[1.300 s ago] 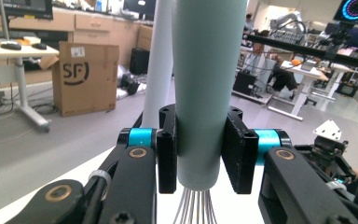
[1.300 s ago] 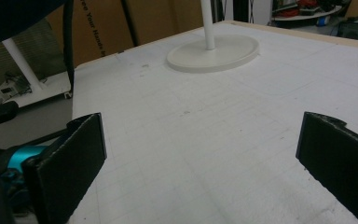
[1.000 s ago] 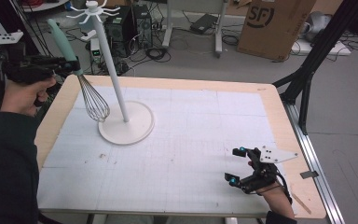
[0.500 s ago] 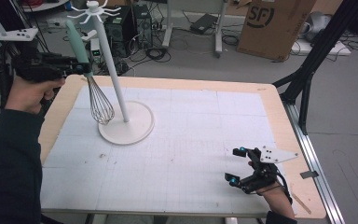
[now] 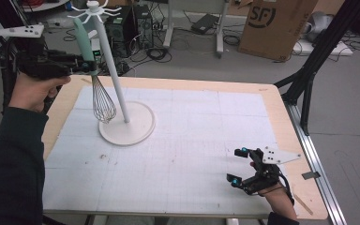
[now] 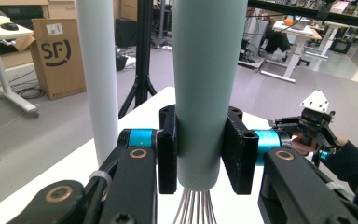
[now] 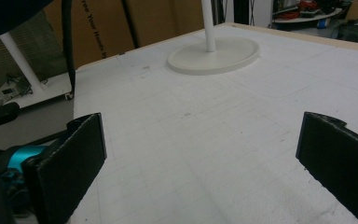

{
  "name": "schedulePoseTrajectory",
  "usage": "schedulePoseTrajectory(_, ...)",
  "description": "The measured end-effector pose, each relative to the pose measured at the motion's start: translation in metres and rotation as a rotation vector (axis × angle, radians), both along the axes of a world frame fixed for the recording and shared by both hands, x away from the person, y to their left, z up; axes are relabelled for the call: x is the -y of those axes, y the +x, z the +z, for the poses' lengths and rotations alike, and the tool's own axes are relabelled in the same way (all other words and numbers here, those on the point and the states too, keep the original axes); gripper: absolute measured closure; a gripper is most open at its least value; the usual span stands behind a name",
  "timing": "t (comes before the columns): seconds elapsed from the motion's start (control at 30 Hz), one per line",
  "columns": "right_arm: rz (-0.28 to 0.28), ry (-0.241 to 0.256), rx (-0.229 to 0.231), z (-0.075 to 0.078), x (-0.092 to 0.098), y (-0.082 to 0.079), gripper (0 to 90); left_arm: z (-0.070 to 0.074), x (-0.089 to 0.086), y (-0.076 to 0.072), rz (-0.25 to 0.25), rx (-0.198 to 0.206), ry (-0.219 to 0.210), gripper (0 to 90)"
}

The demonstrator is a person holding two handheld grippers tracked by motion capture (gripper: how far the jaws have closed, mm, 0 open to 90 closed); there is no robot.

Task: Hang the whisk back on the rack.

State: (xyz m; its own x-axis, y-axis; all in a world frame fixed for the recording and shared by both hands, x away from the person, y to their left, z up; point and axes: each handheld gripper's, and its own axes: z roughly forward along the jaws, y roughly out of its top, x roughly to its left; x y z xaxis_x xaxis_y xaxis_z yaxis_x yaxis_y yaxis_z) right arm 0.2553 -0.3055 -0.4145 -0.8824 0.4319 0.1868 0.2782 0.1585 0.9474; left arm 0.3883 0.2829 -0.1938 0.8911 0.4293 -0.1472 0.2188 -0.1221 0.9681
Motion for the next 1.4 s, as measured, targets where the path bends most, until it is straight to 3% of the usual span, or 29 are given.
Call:
schedulePoseTrajectory(0.53,0.001,0.004,0.0,0.001,0.001,-0.001,0.2,0.002,0.003,0.004,0.082,-0.023,0.046,69.6)
schedulePoseTrajectory(1.03,0.0,0.005,-0.001,0.0,0.001,-0.001,0.2,-0.002,0.002,0.009,0.102,-0.028,0.033,69.1)
schedulePoseTrajectory(1.13,0.001,0.003,-0.002,0.001,0.001,-0.001,0.2,-0.003,0.0,0.009,0.103,-0.009,0.039,68.3)
schedulePoseTrajectory(1.4,0.002,0.004,0.001,0.001,0.001,-0.001,0.2,-0.009,-0.002,0.006,0.076,-0.014,0.017,58.4)
